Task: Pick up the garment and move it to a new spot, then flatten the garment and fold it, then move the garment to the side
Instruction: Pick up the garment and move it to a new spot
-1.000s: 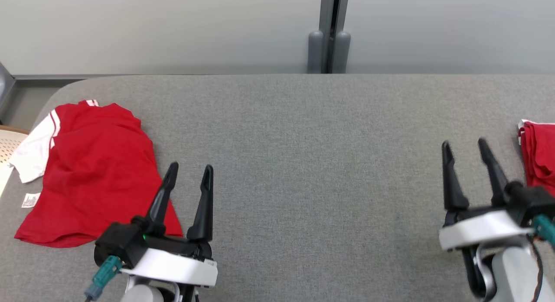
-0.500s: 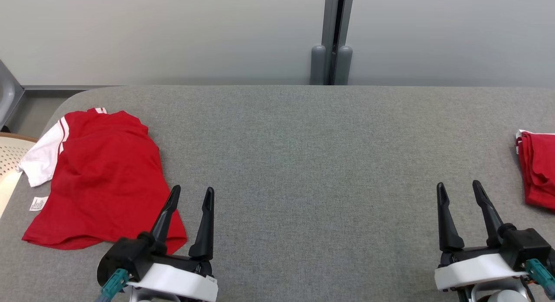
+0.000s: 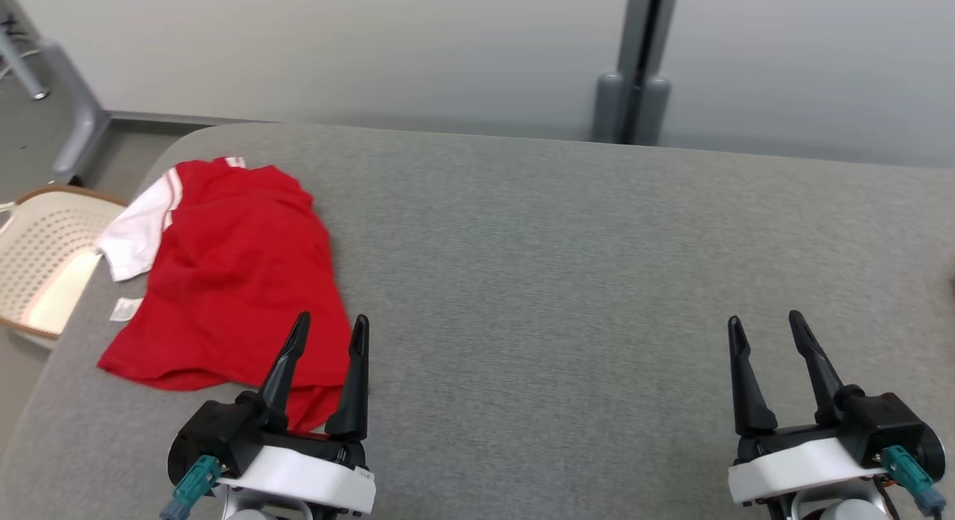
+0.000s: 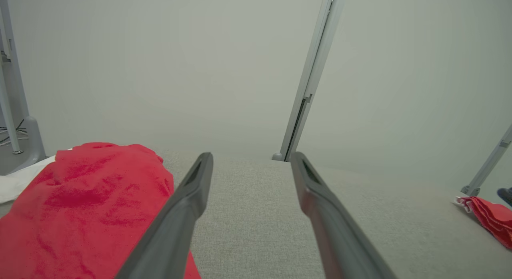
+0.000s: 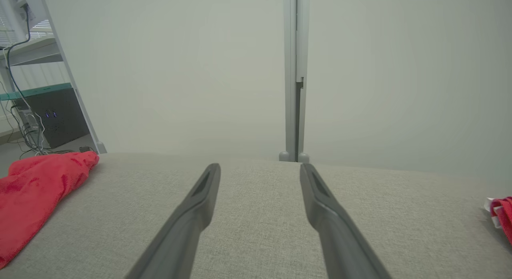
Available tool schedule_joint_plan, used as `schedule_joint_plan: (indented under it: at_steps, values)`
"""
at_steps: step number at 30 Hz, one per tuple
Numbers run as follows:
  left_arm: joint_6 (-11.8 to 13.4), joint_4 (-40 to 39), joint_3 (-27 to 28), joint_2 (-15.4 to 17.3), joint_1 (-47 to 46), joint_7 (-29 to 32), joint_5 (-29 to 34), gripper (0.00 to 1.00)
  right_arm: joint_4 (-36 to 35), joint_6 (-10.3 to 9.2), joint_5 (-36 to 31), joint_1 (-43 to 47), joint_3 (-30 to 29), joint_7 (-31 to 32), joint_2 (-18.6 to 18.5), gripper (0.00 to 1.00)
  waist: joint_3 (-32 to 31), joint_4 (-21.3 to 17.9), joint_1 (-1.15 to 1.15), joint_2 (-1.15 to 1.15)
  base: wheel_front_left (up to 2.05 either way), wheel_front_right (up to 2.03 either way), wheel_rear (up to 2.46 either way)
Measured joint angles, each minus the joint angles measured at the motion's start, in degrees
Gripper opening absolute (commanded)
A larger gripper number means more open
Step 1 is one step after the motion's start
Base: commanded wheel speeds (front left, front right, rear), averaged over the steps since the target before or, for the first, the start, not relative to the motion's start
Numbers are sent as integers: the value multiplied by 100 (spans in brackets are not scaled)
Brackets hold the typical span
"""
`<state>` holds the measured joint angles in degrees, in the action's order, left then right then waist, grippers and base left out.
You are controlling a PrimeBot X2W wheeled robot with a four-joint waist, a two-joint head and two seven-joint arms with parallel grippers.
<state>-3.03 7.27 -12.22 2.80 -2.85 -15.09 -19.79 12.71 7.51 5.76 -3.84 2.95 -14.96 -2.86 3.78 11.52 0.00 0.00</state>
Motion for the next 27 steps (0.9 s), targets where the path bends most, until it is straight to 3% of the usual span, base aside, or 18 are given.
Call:
schedule_joint_plan:
  at_steps: [17,27]
  values:
    - [105,-80,519,8,216,0,15,100,476,-1,381,-191,1029,0,7,100,-172,1697,0,0,0,0,0]
    - [123,-271,932,2,303,0,-36,100,817,-1,472,-488,1292,0,8,100,-127,1847,0,0,0,0,0]
